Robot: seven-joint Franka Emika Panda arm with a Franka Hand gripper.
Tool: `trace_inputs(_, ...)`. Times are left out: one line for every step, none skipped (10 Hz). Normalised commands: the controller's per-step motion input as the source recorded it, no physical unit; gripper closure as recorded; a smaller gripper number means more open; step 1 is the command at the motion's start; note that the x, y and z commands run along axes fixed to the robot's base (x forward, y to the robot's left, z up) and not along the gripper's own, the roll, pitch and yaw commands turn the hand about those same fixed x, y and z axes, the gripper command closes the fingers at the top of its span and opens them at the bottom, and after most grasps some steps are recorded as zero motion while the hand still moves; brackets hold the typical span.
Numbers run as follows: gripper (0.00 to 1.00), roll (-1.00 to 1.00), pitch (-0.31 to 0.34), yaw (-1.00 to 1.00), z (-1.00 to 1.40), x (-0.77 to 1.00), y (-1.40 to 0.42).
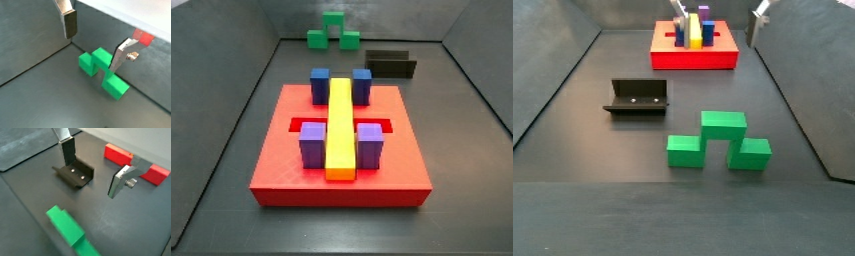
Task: Pick up the green object. Move up. Move to above the board. Insert the green object.
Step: Pick up the green object.
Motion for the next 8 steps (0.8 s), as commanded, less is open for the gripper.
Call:
trace_inputs(0.00,0.09,0.000,-0.12,-0.29,0.00,0.86)
trace_inputs(0.00,0.13,0.000,-0.13,-0.34,0.00,0.83)
trace_inputs(0.00,0.14,0.003,-0.15,-0.40,0.00,0.79)
trace_inputs(0.00,0.16,0.040,-0.22,-0.48,0.00,0.71)
trace_inputs(0.00,0.15,0.073,-0.23,-0.50,0.00,0.61)
trace_inputs(0.00,0.12,0.074,-0.15,-0.52,0.00,0.32)
trace_inputs(0.00,0.09,0.067,-0.01,-0.42,0.12,0.10)
trace_inputs(0.00,0.04,0.083,0.00,-0.24,0.32,0.02)
